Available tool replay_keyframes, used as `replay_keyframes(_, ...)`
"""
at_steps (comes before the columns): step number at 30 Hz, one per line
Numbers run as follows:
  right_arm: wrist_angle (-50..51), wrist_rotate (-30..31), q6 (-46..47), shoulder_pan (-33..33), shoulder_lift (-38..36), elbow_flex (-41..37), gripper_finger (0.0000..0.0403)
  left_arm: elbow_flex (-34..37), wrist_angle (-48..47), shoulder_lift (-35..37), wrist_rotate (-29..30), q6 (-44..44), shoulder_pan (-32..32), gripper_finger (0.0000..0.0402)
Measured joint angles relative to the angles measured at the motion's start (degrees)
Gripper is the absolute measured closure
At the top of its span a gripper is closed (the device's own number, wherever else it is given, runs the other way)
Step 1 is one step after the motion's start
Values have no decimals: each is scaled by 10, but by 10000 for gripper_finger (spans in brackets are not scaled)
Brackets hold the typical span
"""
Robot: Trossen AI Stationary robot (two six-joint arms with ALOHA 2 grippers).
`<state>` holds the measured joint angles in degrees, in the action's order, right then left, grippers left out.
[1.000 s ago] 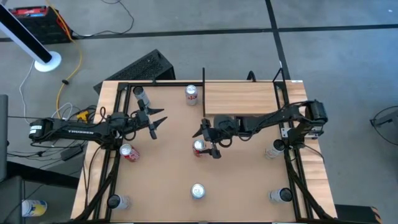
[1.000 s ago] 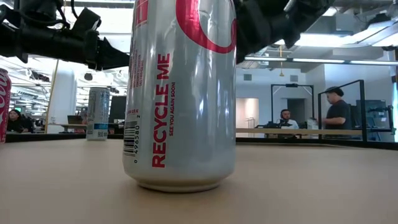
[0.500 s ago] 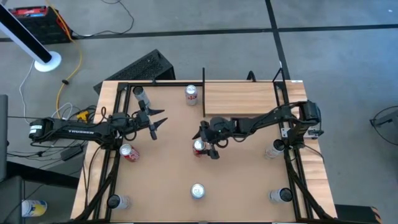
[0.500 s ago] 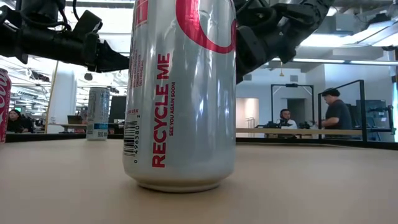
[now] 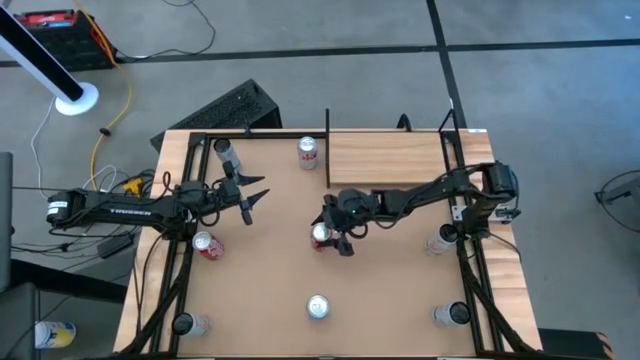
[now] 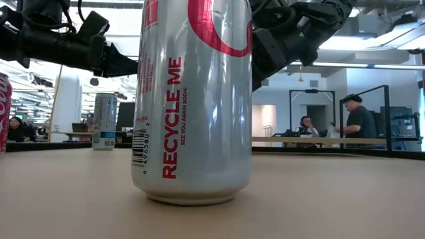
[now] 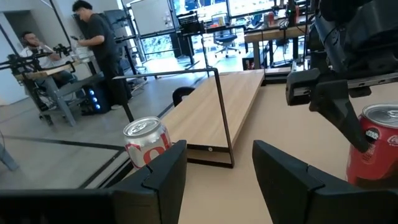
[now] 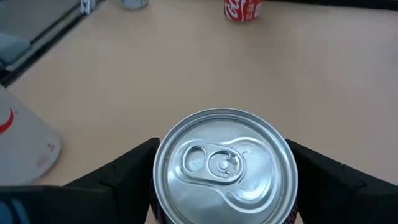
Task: Place canned beverage on shelf
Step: Put the right red soda can on the shelf
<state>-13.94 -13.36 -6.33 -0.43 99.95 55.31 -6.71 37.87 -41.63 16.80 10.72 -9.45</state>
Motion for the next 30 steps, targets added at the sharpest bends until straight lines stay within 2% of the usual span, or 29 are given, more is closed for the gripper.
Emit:
replay_keyframes(3, 34, 2, -15, 0, -33, -1, 76, 0, 0, 0, 0, 0, 0, 230)
replay_keyframes(9, 140, -1, -59, -16, -150, -1, 76, 0, 5, 0, 0, -1, 0, 230)
replay_keyframes(16, 219, 11, -79, -105, -245, -1, 76, 0, 7, 0, 0, -9, 0, 230)
replay_keyframes(19, 213, 12, -94, -157, -243, -1, 76, 0, 8, 0, 0, -9, 0, 230)
replay_keyframes(23, 196, 7, -101, -232, -206, -1, 76, 0, 8, 0, 0, -9, 0, 230)
replay_keyframes(27, 136, -1, -100, -292, -162, -1, 76, 1, 9, 0, 0, -10, 0, 230)
replay_keyframes(30, 115, -32, -112, -320, -136, 3, 76, 1, 9, 0, 0, -9, 0, 230)
